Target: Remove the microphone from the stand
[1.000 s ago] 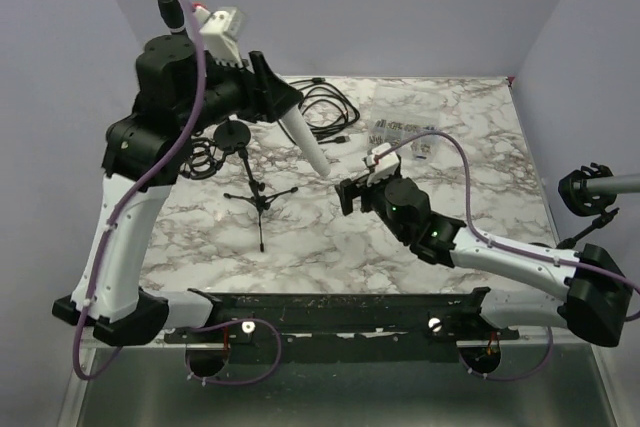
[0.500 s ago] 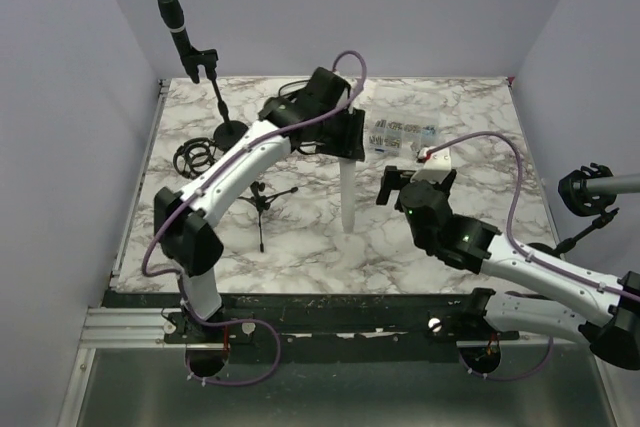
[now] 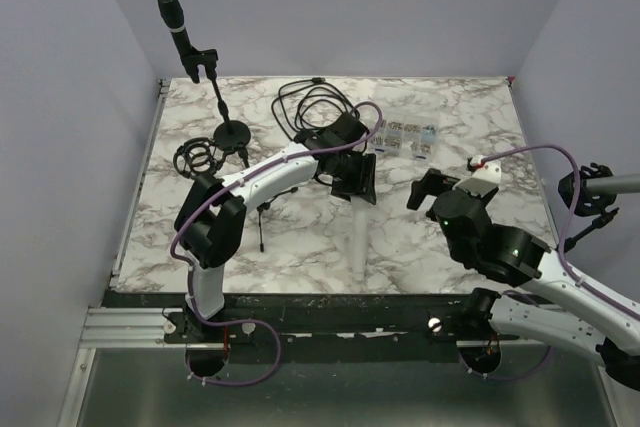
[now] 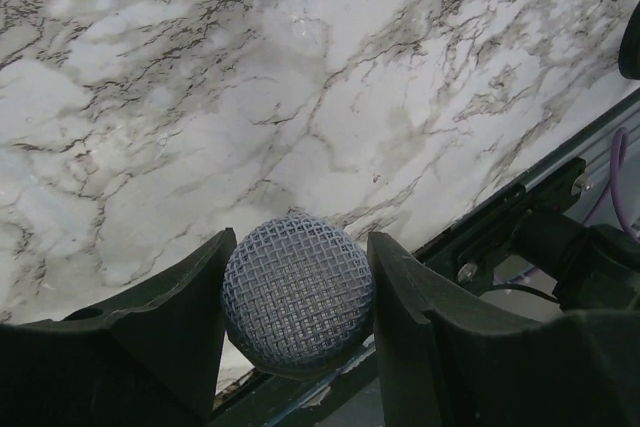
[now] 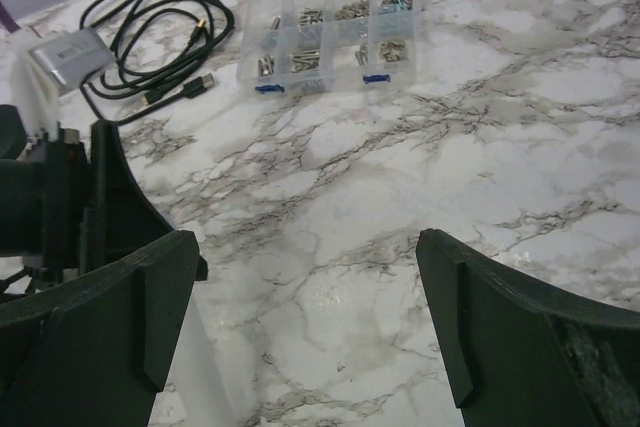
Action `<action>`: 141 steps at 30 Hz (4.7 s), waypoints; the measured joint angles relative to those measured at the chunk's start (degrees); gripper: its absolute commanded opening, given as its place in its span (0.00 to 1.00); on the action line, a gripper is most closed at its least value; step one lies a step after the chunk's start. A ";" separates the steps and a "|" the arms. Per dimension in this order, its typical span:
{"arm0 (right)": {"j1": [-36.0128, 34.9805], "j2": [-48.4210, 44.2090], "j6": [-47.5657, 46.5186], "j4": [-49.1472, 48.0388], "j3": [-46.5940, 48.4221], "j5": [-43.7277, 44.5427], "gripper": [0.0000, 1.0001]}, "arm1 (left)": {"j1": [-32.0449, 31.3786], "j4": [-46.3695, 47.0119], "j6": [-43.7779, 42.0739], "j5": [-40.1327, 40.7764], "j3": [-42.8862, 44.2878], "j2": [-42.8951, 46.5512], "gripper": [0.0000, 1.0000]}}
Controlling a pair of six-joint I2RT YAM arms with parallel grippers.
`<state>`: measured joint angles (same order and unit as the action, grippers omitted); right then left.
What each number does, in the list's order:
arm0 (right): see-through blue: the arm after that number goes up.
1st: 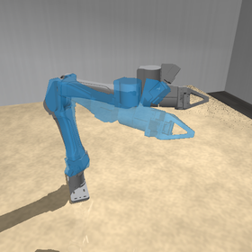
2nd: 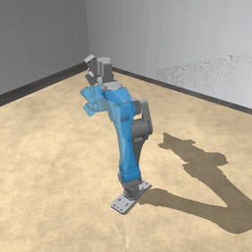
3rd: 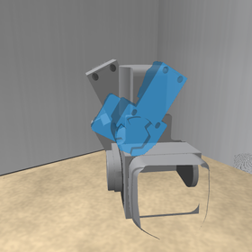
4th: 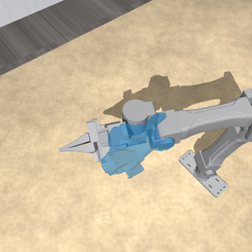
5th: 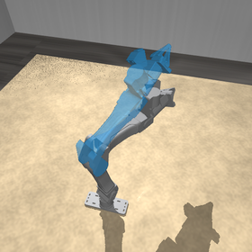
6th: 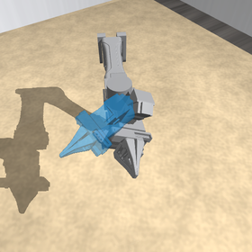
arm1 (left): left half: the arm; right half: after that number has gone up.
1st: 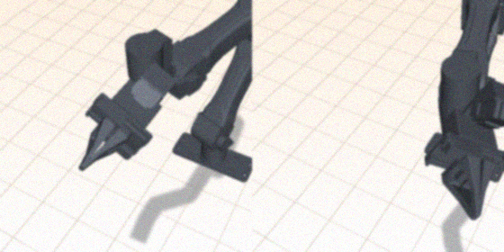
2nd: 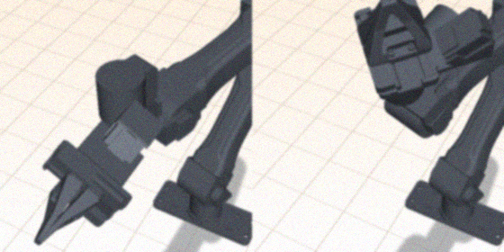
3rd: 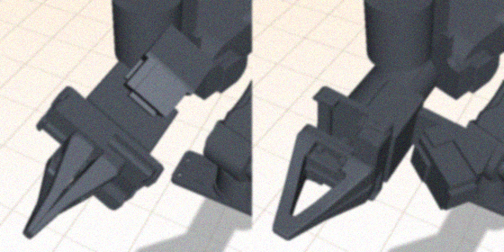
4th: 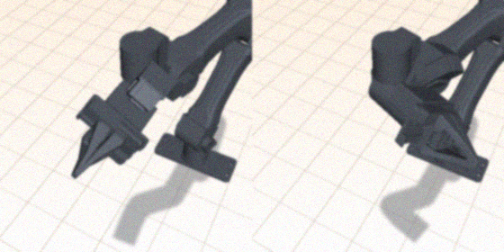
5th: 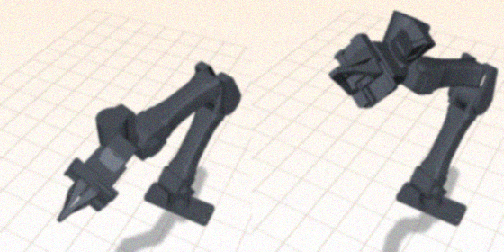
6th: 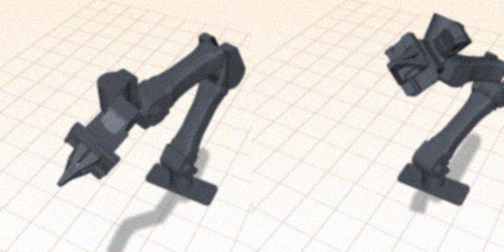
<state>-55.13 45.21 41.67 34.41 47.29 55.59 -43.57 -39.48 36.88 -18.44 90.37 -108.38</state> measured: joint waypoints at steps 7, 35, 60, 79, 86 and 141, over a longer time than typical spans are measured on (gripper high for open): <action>0.02 -4.90 -4.52 -1.40 -0.02 -6.21 1.00 | -0.44 2.58 1.60 -0.28 -1.66 -2.32 0.00; 0.02 -8.98 -9.60 -5.75 -2.47 -11.76 1.00 | 0.35 14.43 5.88 3.65 -9.92 -6.29 0.70; 0.02 -6.14 -9.88 -7.72 -4.35 -14.12 1.00 | 0.44 11.78 1.01 6.21 -7.13 3.82 0.99; 0.15 17.73 -11.76 -30.14 -3.32 -32.04 1.00 | 3.85 0.46 -15.50 14.40 -2.47 47.23 0.98; 2.14 35.41 -8.81 -44.11 6.14 -53.07 1.00 | 3.87 -1.64 -22.18 25.27 -7.21 63.82 0.99; 9.75 79.60 26.80 -86.29 25.14 -95.82 0.01 | 3.87 -4.24 -28.30 30.69 -20.15 77.77 0.99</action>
<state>-45.39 124.81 68.47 -51.88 72.42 -40.23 -39.70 -43.72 8.58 12.25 70.22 -30.61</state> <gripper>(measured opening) 0.196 0.980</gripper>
